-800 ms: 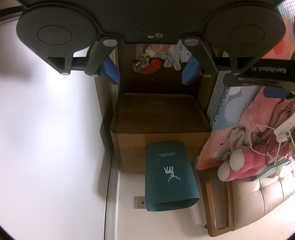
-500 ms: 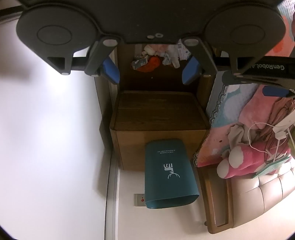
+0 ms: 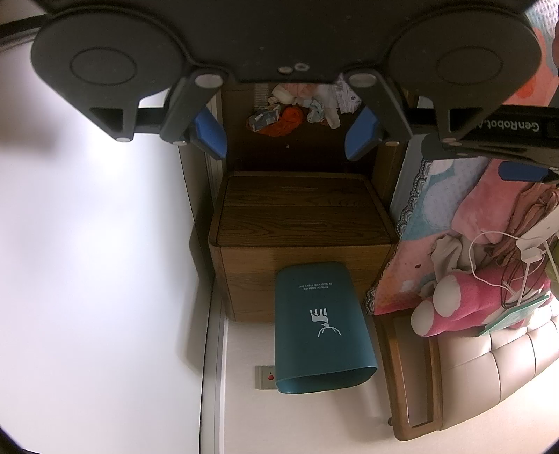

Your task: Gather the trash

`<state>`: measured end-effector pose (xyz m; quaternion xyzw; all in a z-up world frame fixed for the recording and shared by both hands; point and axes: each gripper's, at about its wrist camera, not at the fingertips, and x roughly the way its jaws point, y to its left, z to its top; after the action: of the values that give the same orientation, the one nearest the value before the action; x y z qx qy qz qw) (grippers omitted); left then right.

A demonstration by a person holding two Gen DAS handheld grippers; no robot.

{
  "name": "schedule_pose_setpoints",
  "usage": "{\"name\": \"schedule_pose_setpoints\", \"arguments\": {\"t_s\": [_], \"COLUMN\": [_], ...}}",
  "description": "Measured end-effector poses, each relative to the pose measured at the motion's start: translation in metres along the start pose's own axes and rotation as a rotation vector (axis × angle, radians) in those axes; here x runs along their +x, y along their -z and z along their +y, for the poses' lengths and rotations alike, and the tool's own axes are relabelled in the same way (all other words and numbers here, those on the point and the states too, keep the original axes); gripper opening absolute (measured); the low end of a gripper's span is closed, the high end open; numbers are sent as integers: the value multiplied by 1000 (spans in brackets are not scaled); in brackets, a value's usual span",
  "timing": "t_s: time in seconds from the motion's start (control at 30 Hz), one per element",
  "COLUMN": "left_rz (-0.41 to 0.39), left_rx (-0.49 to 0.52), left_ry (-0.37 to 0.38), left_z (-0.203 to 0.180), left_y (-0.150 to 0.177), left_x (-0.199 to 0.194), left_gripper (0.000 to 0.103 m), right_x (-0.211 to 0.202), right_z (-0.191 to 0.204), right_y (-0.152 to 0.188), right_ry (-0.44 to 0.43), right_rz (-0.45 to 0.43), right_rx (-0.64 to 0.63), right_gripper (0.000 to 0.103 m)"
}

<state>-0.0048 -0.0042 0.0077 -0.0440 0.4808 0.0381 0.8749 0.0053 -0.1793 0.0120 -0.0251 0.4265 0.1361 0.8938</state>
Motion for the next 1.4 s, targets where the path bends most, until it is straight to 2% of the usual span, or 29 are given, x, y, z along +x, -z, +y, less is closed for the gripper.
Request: {"name": "schedule_pose_setpoints", "arguments": {"t_s": [0.43, 1.4], "left_rz": [-6, -75], "left_rx": [-2, 1], "left_ry": [0, -8], "left_z": [3, -2], "left_y": [1, -2], "left_x": [-2, -15], "left_gripper": [103, 103], "right_x": [-7, -12], "right_z": [3, 6], "right_y": [-5, 2], "right_ry": [4, 22], "right_rz": [-9, -76], "right_rx": [2, 13], "right_gripper": [75, 75]}}
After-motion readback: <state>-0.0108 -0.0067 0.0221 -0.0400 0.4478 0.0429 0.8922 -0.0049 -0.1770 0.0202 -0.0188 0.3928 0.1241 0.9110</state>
